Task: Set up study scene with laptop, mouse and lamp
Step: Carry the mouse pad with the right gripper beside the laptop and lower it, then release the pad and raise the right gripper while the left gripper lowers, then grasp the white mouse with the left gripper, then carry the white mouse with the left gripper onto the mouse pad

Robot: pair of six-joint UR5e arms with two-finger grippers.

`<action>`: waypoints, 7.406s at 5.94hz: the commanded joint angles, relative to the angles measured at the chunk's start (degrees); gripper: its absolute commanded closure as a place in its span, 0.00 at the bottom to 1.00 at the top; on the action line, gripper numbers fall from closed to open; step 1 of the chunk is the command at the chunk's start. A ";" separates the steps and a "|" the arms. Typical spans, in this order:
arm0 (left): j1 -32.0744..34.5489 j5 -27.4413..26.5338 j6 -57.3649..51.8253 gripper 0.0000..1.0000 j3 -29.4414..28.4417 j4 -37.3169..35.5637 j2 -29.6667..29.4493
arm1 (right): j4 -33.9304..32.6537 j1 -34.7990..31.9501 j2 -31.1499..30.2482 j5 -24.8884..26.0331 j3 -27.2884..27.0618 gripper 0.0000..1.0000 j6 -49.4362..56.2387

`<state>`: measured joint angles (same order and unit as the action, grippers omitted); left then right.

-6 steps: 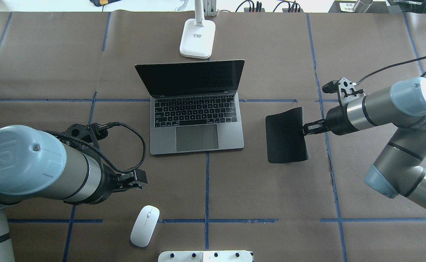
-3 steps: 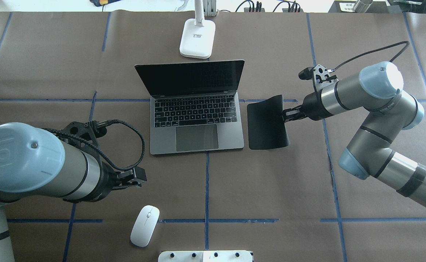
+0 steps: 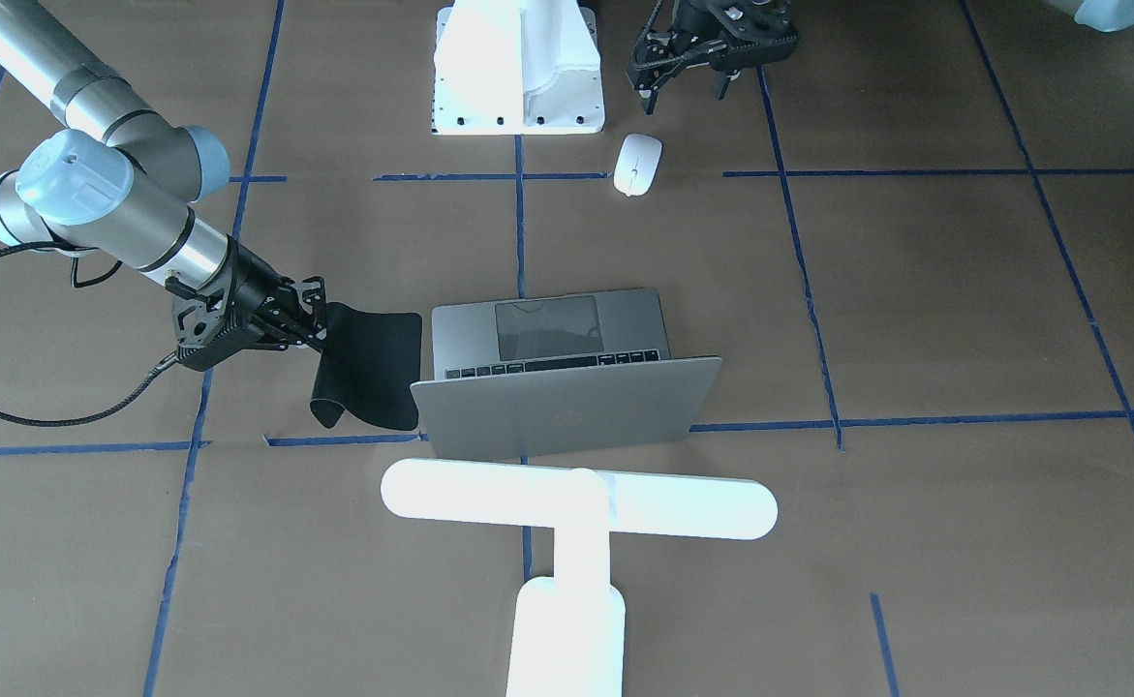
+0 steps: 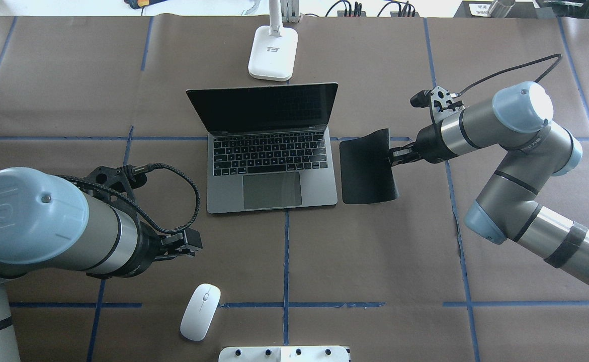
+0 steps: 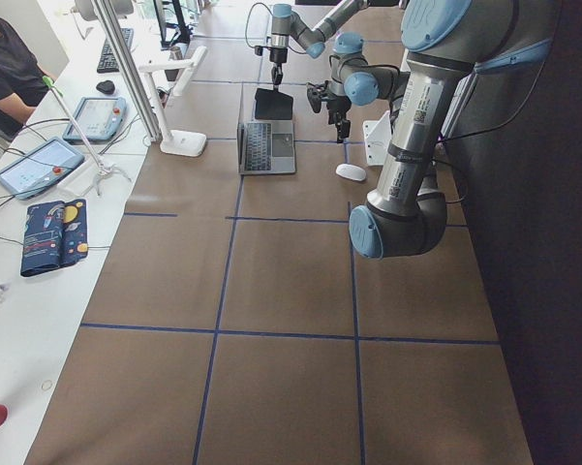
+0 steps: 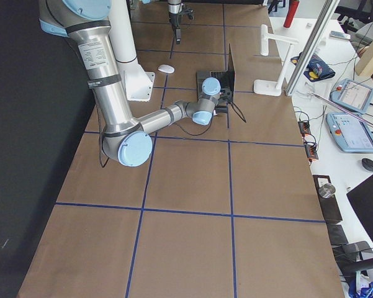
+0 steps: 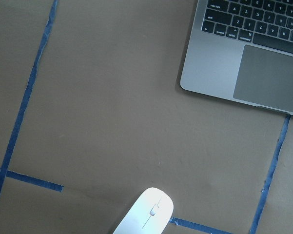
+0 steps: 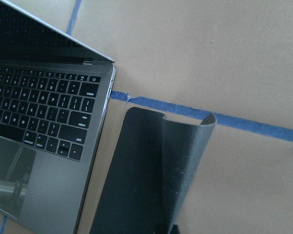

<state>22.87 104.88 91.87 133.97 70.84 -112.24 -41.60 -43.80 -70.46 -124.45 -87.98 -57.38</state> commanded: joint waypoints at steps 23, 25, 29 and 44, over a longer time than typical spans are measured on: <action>-13.12 -6.26 -14.97 0.84 -21.65 26.54 4.75 | -64.57 -26.42 -2.85 -7.91 -18.63 0.00 40.24; -10.50 -5.65 -15.14 0.93 -18.94 25.76 4.66 | -64.48 -26.42 -2.85 -7.91 -18.63 0.00 40.33; -3.29 -5.65 -15.85 0.93 -26.43 16.96 -13.22 | -64.05 -26.51 -5.11 -8.00 -19.24 0.00 43.20; 3.40 -4.68 -15.24 0.91 -86.95 47.27 -50.18 | -63.78 -28.27 -10.41 -8.00 -20.66 0.00 48.60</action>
<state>26.22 100.21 76.50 47.40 116.88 -162.41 -105.44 -72.12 -80.92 -132.43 -108.77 -8.74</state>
